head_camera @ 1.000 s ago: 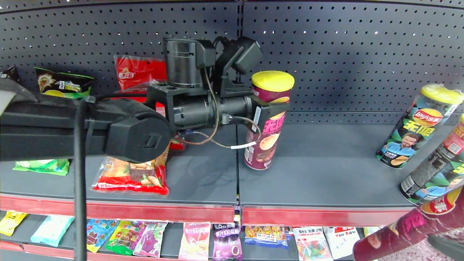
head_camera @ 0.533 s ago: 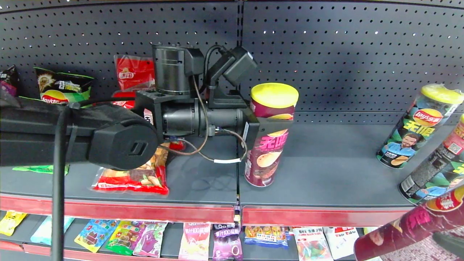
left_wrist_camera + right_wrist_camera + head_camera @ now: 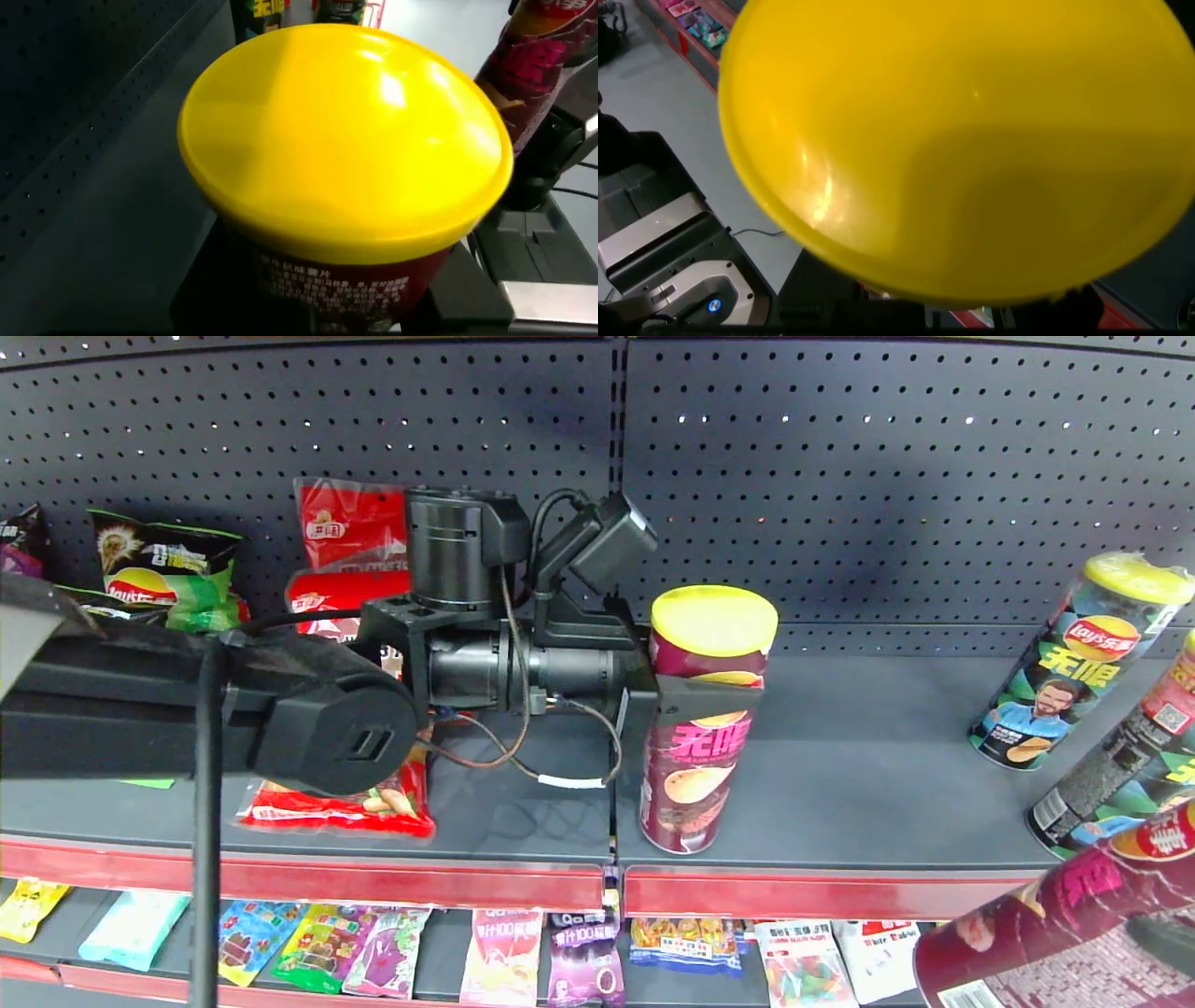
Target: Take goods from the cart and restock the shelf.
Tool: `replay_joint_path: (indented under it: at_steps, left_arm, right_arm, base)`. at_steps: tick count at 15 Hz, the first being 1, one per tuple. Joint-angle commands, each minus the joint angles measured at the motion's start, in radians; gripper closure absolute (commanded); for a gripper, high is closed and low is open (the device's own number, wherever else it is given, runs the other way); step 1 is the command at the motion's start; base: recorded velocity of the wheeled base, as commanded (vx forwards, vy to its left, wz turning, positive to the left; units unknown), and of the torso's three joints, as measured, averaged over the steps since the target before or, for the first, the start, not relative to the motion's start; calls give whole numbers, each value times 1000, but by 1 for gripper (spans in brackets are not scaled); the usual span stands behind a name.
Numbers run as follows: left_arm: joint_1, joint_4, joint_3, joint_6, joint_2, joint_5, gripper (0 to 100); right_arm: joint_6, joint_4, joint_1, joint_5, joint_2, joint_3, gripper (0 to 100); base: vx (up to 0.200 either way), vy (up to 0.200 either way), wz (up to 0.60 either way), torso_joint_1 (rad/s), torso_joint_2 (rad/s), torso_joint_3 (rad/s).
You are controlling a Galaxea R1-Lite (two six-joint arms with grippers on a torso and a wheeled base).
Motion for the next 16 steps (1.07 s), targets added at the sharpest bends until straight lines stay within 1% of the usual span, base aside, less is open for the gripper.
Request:
replay_joint_path:
  at_steps: [1, 5, 9, 13, 16]
  left_arm:
    - [8, -16, 0, 0, 25, -20, 100]
    - [32, -42, -3, 25, 46, -46, 100]
    - [32, -83, 14, 26, 48, -47, 100]
    - [31, -152, 86, 25, 46, -49, 100]
    - [26, -157, 86, 25, 46, -49, 100]
  right_arm:
    - [0, 1, 1, 1, 4, -5, 100]
    - [0, 1, 1, 1, 9, -12, 100]
    - [0, 2, 1, 1, 10, -12, 100]
    - [0, 2, -1, -1, 16, -20, 100]
    - [0, 2, -1, -1, 16, -18, 100]
  base:
    - [0, 0, 0, 0, 0, 0]
    - [0, 0, 0, 0, 0, 0]
    - [0, 0, 0, 0, 0, 0]
    - [0, 0, 0, 0, 0, 0]
    - [0, 0, 0, 0, 0, 0]
